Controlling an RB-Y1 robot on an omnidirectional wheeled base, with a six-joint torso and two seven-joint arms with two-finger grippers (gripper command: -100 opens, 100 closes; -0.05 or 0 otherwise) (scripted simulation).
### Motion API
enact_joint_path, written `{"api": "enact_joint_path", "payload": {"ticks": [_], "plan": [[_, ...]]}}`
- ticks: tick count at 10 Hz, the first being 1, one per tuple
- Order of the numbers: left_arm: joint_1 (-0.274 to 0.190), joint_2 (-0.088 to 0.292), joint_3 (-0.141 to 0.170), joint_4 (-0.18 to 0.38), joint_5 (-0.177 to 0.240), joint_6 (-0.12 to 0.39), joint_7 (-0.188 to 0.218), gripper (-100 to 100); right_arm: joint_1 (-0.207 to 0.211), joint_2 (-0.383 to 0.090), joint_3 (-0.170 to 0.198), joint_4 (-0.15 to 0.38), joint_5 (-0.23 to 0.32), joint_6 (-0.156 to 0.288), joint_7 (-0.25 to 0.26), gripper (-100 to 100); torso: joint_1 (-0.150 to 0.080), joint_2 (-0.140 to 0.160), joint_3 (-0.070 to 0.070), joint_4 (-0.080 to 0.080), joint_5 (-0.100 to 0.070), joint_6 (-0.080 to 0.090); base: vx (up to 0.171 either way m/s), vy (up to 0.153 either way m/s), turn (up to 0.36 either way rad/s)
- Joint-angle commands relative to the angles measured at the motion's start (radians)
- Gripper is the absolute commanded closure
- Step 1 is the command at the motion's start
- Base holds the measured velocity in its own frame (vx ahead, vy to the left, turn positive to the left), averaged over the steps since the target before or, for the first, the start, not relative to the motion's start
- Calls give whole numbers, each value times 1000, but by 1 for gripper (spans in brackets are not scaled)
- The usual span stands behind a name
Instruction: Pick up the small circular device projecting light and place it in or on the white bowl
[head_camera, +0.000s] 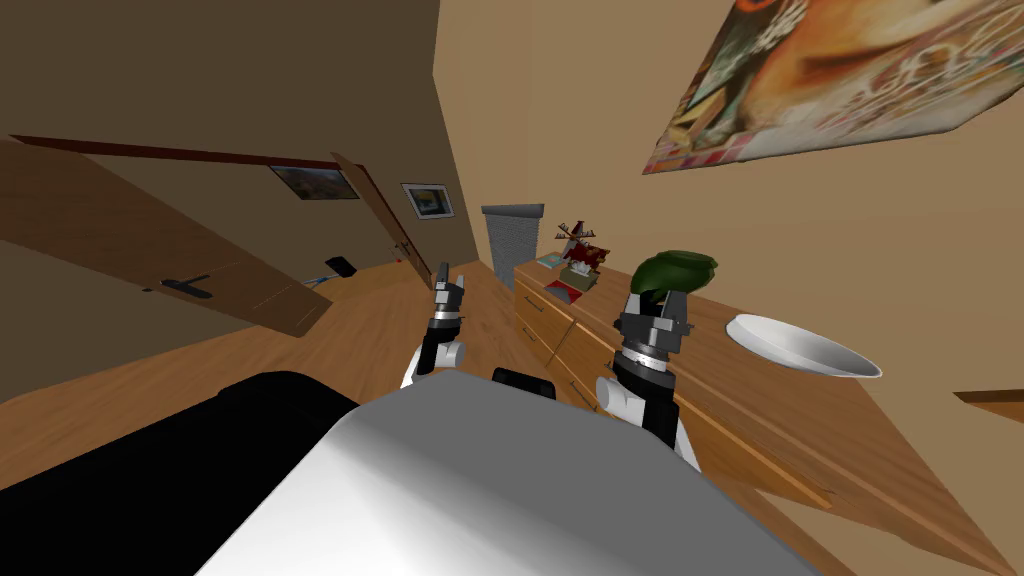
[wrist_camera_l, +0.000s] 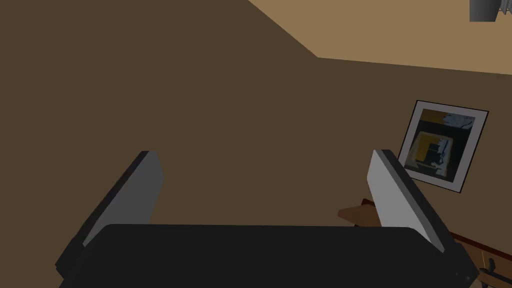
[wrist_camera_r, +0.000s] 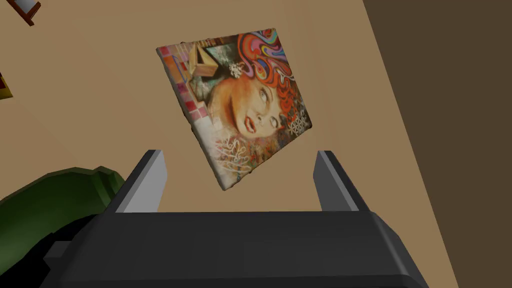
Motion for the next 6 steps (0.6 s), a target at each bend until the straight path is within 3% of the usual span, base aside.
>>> {"api": "enact_joint_path", "payload": {"ticks": [1,6], "plan": [[0,0,0,0,0,0,0,0,1,-43,-7,1,3,0,6,-100,0,0,0,0,0,0,-7,2,-44],[0,0,0,0,0,0,0,0,10,-156,-58,13,31,3,50,-100,0,2,1,0,0,0,-27,11,-77]]}}
